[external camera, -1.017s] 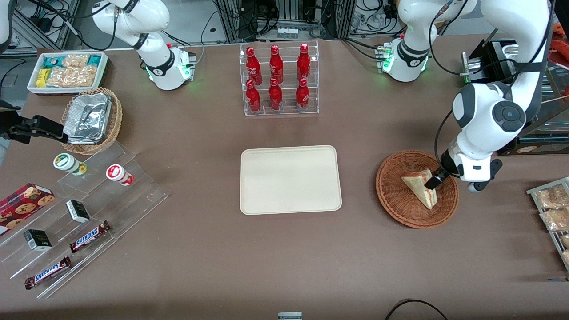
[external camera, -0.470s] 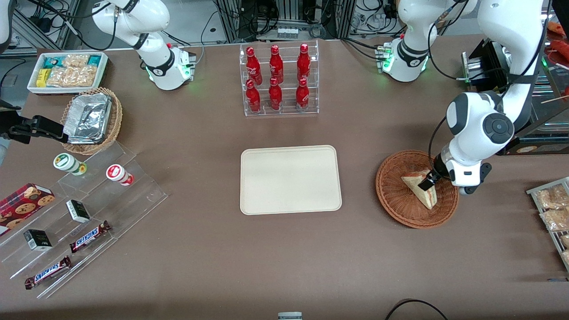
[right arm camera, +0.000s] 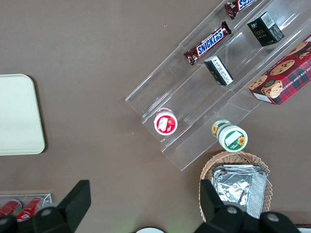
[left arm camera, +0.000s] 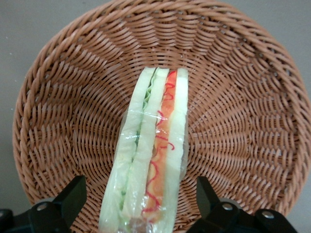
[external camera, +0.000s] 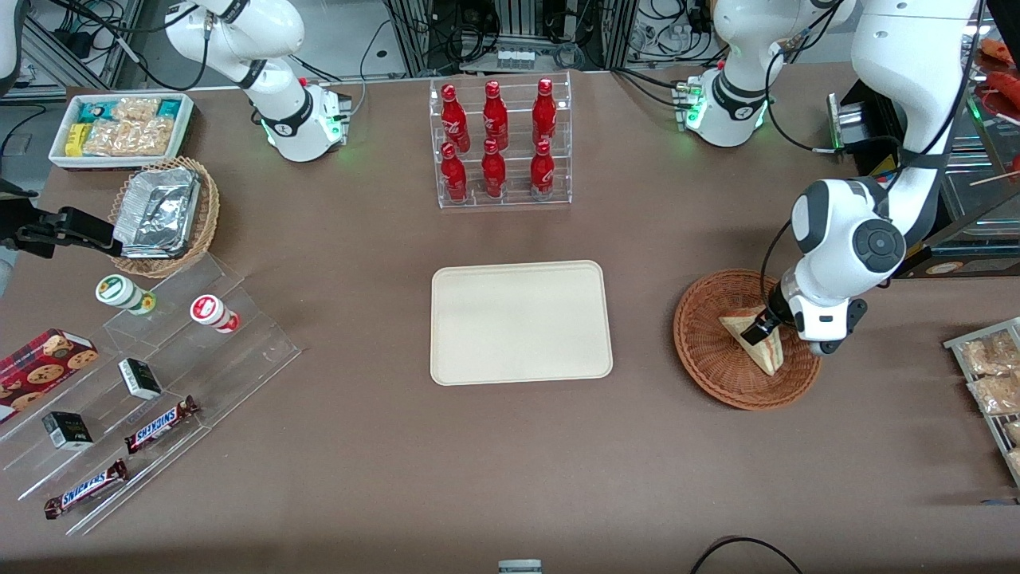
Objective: Place sandwich from basket to tray
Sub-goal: 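Lower the open left gripper around the wrapped sandwich and close it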
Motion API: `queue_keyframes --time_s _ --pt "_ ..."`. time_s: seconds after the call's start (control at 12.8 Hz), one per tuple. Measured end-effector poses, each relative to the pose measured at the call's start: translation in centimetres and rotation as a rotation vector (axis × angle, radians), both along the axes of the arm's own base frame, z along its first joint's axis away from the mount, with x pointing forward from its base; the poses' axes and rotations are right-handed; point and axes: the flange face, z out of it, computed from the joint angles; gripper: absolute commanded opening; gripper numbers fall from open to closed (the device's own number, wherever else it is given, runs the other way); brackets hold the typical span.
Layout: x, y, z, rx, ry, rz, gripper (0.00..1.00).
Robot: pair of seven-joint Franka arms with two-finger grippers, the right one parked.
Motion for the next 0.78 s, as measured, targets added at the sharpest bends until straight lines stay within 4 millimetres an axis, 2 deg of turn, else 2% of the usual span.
queue_keyframes --time_s 0.08,0.16,0.55,0.78 --pt "0.0 0.0 -0.3 -0.001 0.005 0.001 0.39" --pt "0.0 0.0 -0.4 -0.001 0.006 0.002 0.0" --pt "0.2 0.0 0.2 0.002 0.02 0.0 0.0" --pt "1.3 0.0 2.6 0.009 0.074 -0.036 0.0"
